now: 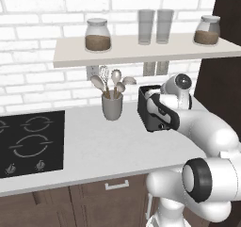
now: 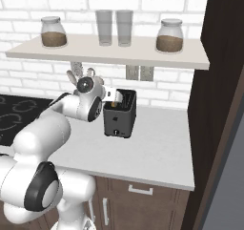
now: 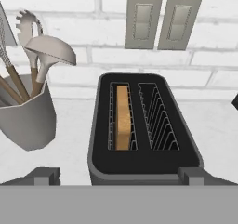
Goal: Start the toaster. Once the lever pops up, take the bread to the plate on the dining counter.
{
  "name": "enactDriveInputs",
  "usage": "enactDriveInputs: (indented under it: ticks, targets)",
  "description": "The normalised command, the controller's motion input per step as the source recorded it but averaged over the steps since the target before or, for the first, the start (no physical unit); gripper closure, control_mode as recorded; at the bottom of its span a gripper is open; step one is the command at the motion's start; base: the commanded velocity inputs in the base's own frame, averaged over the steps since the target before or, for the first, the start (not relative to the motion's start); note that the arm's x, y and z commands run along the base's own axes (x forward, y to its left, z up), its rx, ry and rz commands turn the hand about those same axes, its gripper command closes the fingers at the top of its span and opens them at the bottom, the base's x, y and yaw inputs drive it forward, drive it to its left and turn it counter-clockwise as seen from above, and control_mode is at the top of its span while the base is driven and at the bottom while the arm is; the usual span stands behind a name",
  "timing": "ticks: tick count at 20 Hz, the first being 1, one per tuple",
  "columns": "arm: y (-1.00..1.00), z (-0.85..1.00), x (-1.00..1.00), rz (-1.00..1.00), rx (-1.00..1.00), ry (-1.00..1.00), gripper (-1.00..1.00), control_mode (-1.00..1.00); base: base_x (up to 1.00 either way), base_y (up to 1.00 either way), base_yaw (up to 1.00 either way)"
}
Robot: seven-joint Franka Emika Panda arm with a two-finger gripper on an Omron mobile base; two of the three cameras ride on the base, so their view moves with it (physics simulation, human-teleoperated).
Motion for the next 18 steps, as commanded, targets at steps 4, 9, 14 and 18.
enactDriveInputs:
  ticks: [4, 9, 14, 18]
  targets:
    - [-0.03, -0.02, 0.0, -0.02, 0.0, 0.09, -1.0, -1.0, 0.0, 0.0, 0.0]
    - [0.0, -0.11, 0.0, 0.0, 0.03, 0.05, -1.0, -1.0, 0.0, 0.0, 0.0]
    - [0.0, -0.24, 0.0, 0.0, 0.08, 0.0, -1.0, -1.0, 0.0, 0.0, 0.0]
    - [0.0, -0.24, 0.0, 0.0, 0.07, -0.04, -1.0, -1.0, 0.0, 0.0, 0.0]
